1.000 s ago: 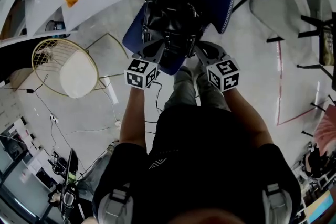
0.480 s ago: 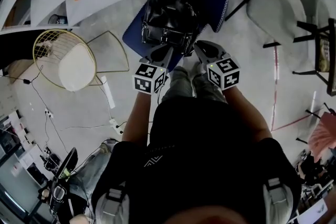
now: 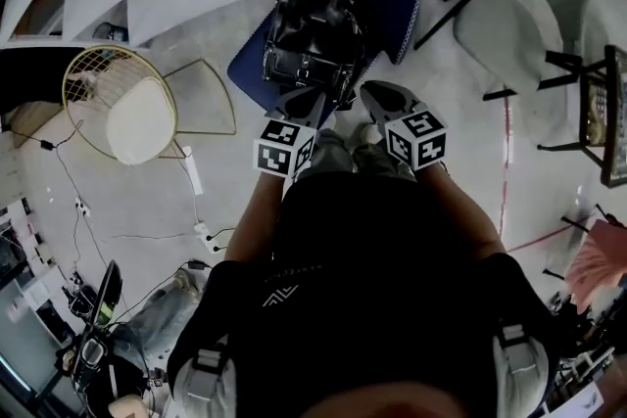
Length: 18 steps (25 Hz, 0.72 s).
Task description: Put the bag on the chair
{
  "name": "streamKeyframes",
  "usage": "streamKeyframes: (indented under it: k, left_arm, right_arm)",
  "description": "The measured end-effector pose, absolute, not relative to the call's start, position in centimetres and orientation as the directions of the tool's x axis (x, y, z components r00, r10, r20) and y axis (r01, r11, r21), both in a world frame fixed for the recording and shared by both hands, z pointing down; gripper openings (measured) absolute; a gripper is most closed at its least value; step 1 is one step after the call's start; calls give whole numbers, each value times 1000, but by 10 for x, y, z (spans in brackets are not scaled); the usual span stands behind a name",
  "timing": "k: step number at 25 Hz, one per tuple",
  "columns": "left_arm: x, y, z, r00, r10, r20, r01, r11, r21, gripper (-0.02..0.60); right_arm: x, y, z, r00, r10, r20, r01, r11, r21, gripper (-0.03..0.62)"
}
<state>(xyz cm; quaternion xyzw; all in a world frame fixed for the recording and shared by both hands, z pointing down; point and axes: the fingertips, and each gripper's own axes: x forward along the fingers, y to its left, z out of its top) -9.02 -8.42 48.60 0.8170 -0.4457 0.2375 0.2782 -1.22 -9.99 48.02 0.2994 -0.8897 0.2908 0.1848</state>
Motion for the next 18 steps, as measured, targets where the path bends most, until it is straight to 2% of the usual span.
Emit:
streamKeyframes:
  k: [18]
  left_arm:
    - [-87, -87, 477, 488, -597, 636, -864, -434, 255, 23]
  right_arm:
    - [-23, -110, 467, -768, -417, 486, -620, 673, -403, 48]
